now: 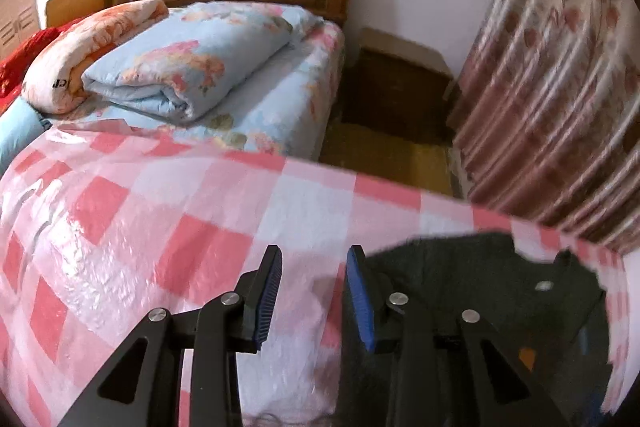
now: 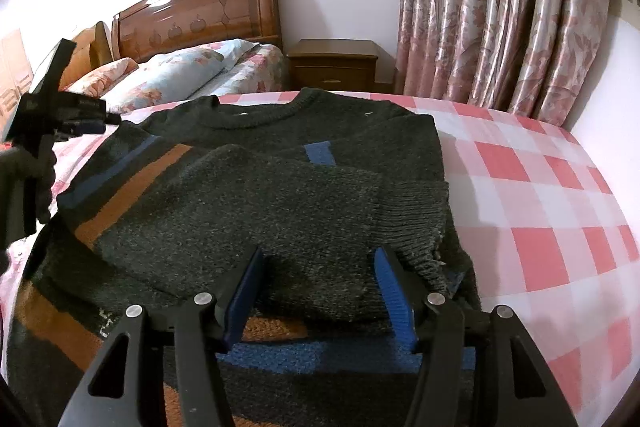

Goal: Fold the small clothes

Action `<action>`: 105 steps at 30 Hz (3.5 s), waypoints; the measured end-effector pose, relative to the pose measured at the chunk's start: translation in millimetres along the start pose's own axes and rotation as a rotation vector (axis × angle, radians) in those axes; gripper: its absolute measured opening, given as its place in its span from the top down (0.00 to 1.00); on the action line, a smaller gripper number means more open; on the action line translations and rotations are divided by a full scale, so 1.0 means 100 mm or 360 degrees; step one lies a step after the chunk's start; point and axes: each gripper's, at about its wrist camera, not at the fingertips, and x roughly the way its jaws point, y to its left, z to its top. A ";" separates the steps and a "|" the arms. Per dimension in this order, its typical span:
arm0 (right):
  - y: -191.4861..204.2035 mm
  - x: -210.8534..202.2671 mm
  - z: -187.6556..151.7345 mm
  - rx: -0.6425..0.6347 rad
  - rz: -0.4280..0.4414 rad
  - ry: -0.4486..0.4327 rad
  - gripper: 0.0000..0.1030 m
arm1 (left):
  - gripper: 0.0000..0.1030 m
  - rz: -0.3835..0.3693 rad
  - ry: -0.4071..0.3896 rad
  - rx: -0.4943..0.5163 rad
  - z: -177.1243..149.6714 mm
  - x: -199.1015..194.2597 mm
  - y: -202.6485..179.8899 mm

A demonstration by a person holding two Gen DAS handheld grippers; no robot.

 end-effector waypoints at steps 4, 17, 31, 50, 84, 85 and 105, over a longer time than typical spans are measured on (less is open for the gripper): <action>0.00 0.00 0.00 0.0001 0.0009 0.0001 0.00 | 0.65 0.0082 0.0051 0.0135 0.00 0.17 -0.08; -0.01 0.00 0.00 0.0004 0.0030 -0.0002 0.00 | 0.66 -0.0205 -0.0035 0.0553 -1.13 -0.74 -0.74; 0.18 -0.14 0.09 -0.0032 -0.0044 -0.0076 0.00 | 0.59 -0.0150 -0.0163 0.0597 -1.35 -0.79 -0.74; 0.23 0.20 0.25 -0.0165 -0.0002 0.0099 0.00 | 0.56 -0.0128 -0.0173 0.0587 -1.32 -0.74 -0.73; 0.39 -0.50 -0.78 -0.0284 0.0209 0.0224 0.00 | 0.51 -0.0158 -0.0072 0.0678 -2.53 -1.59 -0.09; 0.43 -0.51 -0.82 -0.0347 0.0176 0.0205 0.00 | 0.49 -0.0170 -0.0053 0.0662 -2.53 -1.59 -0.07; 0.25 -1.29 -1.67 -0.0319 0.0156 0.0200 0.00 | 0.45 0.0011 -0.0157 0.0727 -3.22 -2.14 0.18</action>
